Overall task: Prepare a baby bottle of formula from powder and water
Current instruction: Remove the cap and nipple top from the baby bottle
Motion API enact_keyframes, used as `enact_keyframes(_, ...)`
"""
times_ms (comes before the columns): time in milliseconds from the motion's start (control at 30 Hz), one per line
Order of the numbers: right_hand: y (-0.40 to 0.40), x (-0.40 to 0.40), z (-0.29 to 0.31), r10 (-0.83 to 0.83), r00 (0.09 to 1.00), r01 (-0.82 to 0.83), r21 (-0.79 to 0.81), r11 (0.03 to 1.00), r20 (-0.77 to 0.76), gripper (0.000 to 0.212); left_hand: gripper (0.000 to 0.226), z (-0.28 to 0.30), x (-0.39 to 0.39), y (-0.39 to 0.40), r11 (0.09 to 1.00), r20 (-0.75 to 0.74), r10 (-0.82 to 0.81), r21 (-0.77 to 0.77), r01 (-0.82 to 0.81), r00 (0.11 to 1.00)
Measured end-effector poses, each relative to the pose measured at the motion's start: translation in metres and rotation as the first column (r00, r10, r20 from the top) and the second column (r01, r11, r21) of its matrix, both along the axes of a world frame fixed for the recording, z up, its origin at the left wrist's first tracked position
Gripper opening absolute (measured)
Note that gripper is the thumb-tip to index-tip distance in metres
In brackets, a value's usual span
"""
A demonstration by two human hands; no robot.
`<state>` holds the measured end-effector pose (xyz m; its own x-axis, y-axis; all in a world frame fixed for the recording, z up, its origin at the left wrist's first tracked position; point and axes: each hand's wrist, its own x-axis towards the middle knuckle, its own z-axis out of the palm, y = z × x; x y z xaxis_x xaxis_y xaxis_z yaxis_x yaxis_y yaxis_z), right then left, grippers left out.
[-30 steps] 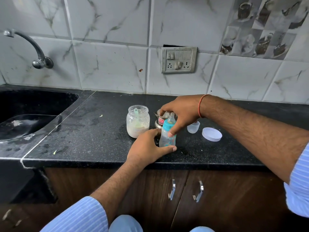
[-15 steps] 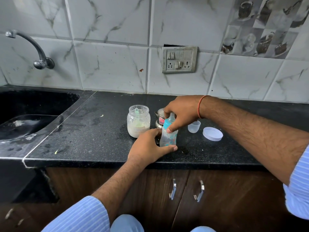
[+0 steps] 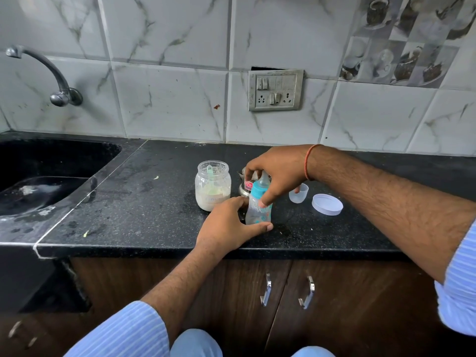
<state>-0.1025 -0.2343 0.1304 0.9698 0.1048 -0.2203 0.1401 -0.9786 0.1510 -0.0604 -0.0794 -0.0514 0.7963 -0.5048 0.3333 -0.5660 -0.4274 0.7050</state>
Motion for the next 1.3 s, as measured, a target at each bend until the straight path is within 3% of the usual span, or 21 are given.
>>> enact_keyframes(167,-0.001,0.002,-0.001,0.004,1.0,-0.004,-0.012,1.0,0.01,0.044,0.078,0.0,-0.001,0.0,1.0,0.006,0.011,0.005,-0.011,1.0)
enact_keyframes(267,-0.002,0.002,-0.002,0.006,1.0,-0.006,0.022,1.0,0.009,0.058,0.075,0.001,0.0,-0.001,1.0,0.015,0.014,0.01,-0.014,1.0)
enact_keyframes(433,-0.004,0.003,-0.002,0.011,1.0,-0.011,0.022,1.0,0.005,0.049,0.077,0.0,-0.001,-0.001,1.0,0.021,0.014,0.007,-0.014,1.0)
enact_keyframes(533,-0.004,0.005,-0.005,0.035,0.999,-0.035,0.026,0.999,0.011,0.061,0.082,0.0,0.0,-0.001,1.0,0.026,0.017,0.01,-0.017,1.0)
enact_keyframes(667,-0.003,0.003,-0.005,0.028,0.999,-0.028,0.013,1.0,0.015,0.04,0.086,0.0,0.0,-0.001,1.0,0.025,0.008,0.01,-0.009,1.0)
enact_keyframes(833,-0.011,-0.003,0.005,0.08,0.99,-0.084,0.034,0.996,0.112,0.047,0.087,-0.003,0.002,-0.002,1.0,0.016,0.021,0.002,-0.021,1.0)
enact_keyframes(1133,-0.072,-0.016,0.001,-0.117,0.964,0.045,0.285,0.957,0.24,0.06,0.084,-0.002,0.002,-0.001,1.0,0.028,0.02,0.015,-0.021,0.999)
enact_keyframes(1300,-0.112,-0.013,-0.021,-0.325,0.894,0.114,0.547,0.83,0.308,0.056,0.08,-0.003,0.001,-0.001,1.0,0.024,0.019,0.016,-0.019,1.0)
